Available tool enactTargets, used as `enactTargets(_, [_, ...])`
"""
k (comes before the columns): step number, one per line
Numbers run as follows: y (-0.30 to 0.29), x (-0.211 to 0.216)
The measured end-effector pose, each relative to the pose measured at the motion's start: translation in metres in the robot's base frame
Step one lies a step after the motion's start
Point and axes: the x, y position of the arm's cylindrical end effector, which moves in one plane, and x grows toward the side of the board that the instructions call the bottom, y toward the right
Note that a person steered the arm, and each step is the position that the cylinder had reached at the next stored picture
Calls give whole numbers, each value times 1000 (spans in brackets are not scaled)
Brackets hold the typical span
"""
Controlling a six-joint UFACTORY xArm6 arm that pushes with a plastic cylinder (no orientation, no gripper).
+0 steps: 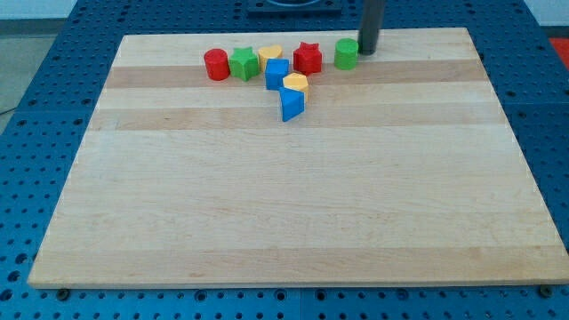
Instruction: Push the red star and green circle slightly down
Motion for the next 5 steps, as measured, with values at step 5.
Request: enactTargets(5, [-65, -31])
